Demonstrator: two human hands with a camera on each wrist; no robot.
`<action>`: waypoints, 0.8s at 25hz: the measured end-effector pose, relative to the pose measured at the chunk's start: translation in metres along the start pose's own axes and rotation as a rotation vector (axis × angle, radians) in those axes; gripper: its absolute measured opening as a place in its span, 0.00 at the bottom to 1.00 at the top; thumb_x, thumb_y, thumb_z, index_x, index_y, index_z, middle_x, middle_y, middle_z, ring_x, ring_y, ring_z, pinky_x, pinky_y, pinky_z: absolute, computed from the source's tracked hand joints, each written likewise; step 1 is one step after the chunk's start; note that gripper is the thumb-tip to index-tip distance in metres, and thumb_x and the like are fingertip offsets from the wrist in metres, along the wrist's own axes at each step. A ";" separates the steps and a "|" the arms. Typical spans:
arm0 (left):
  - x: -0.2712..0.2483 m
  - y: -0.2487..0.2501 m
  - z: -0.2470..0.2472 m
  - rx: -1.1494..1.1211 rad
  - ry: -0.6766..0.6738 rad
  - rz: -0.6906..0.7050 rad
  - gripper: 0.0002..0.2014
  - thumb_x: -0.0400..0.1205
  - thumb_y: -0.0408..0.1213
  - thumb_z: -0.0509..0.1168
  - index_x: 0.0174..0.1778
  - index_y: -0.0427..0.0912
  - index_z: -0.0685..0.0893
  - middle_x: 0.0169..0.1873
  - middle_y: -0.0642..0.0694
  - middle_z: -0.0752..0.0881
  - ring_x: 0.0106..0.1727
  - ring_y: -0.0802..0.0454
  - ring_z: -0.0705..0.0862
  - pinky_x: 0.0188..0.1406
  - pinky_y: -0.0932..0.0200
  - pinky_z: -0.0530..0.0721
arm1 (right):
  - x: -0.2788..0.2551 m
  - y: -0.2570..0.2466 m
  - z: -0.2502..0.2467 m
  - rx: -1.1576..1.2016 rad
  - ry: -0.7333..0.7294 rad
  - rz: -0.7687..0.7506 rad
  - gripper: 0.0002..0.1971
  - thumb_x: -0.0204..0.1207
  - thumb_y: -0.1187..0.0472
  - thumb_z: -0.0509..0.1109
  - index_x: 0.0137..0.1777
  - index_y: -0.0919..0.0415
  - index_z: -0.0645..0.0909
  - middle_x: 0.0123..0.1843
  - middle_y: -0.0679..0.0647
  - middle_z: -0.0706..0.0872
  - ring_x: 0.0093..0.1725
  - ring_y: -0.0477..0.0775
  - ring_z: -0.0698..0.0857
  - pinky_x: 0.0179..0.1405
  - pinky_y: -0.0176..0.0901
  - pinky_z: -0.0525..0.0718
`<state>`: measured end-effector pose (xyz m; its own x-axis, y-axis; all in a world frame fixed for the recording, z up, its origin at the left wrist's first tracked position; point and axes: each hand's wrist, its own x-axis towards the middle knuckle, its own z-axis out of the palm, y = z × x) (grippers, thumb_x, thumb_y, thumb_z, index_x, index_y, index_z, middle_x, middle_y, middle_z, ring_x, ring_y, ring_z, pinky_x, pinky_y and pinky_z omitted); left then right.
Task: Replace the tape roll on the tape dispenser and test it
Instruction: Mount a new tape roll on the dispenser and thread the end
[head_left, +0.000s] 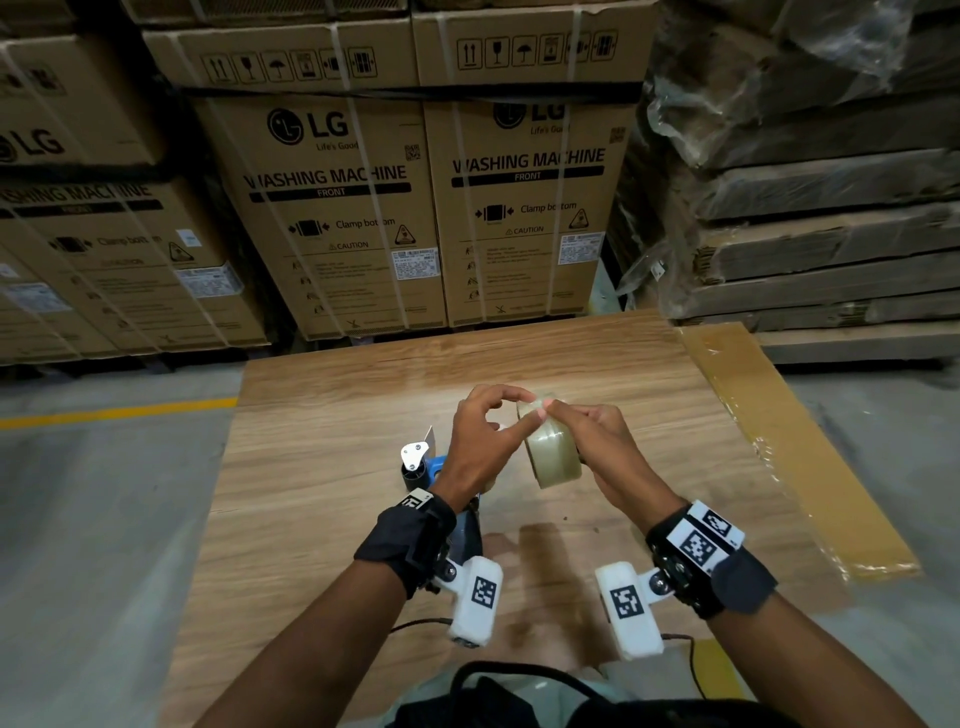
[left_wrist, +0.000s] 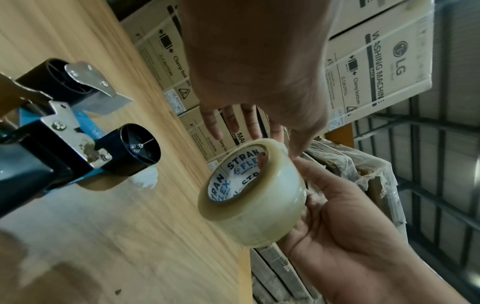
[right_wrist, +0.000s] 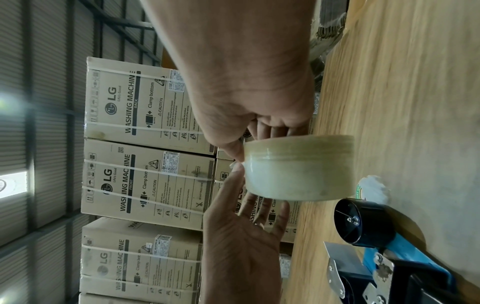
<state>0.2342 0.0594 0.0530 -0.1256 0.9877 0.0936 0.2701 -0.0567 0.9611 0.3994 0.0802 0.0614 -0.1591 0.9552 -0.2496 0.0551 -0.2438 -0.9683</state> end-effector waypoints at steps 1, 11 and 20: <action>-0.001 0.001 0.000 0.026 0.000 0.013 0.10 0.76 0.52 0.76 0.51 0.56 0.90 0.57 0.58 0.87 0.64 0.56 0.81 0.53 0.56 0.85 | 0.001 0.001 0.000 -0.007 0.000 0.003 0.19 0.83 0.48 0.73 0.47 0.66 0.94 0.39 0.62 0.91 0.39 0.55 0.86 0.46 0.50 0.81; 0.000 0.004 0.009 0.415 0.137 0.317 0.07 0.79 0.50 0.73 0.42 0.52 0.87 0.41 0.57 0.87 0.45 0.58 0.81 0.45 0.56 0.80 | 0.005 0.013 -0.006 -0.076 0.017 0.027 0.25 0.81 0.40 0.71 0.46 0.64 0.94 0.33 0.56 0.86 0.35 0.52 0.81 0.42 0.51 0.77; 0.003 0.007 0.006 0.473 0.068 0.242 0.07 0.77 0.47 0.73 0.36 0.50 0.86 0.38 0.57 0.87 0.44 0.53 0.82 0.46 0.50 0.80 | 0.004 0.014 -0.007 -0.193 0.073 -0.038 0.34 0.75 0.37 0.71 0.37 0.76 0.83 0.30 0.56 0.80 0.32 0.53 0.77 0.39 0.50 0.74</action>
<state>0.2418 0.0629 0.0583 -0.0641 0.9418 0.3299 0.6976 -0.1941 0.6897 0.4066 0.0815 0.0468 -0.0934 0.9744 -0.2043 0.2395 -0.1772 -0.9546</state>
